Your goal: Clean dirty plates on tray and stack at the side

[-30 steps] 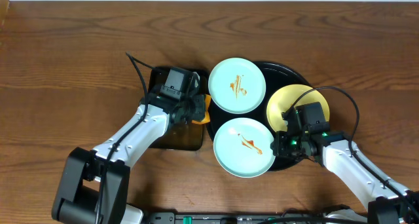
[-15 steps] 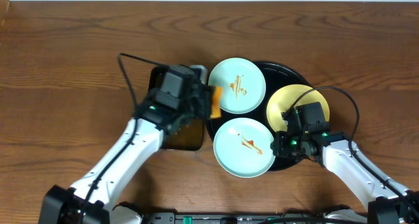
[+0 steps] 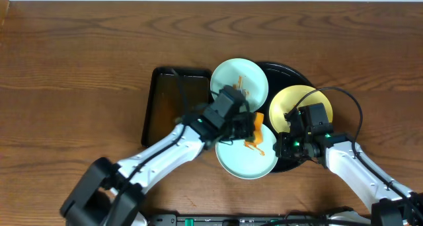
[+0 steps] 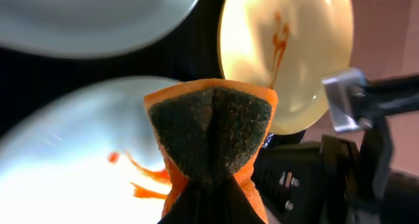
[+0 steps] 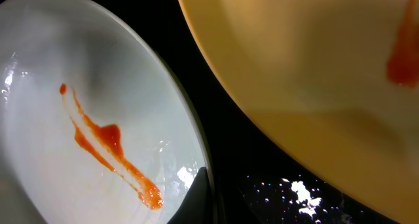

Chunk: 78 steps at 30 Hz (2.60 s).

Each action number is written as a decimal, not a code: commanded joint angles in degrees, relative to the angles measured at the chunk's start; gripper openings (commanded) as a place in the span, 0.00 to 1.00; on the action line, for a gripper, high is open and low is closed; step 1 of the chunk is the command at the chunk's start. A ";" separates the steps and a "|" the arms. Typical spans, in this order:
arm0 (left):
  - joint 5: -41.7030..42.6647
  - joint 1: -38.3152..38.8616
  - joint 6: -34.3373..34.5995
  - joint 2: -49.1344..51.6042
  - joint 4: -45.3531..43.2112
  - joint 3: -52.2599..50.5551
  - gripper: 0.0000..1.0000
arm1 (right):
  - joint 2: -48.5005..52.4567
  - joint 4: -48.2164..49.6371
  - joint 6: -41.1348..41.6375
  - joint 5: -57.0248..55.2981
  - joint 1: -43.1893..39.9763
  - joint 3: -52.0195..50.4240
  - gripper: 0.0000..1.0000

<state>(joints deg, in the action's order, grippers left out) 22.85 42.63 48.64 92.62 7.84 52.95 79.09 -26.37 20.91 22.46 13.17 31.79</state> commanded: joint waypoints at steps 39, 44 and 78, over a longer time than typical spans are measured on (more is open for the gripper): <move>1.36 1.62 9.40 10.67 -2.38 0.74 0.07 | 0.11 -0.44 0.28 0.28 0.44 -0.20 0.01; 1.09 -0.68 5.14 10.67 1.55 0.76 0.07 | 0.11 -0.44 0.28 0.28 0.44 -0.20 0.01; -23.61 -16.68 -17.59 -12.50 23.98 1.07 0.07 | 0.11 -2.34 0.28 0.28 0.44 -0.66 0.12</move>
<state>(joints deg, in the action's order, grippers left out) 3.42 28.69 32.23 80.40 31.38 54.35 79.13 -28.64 21.08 22.50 13.17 31.70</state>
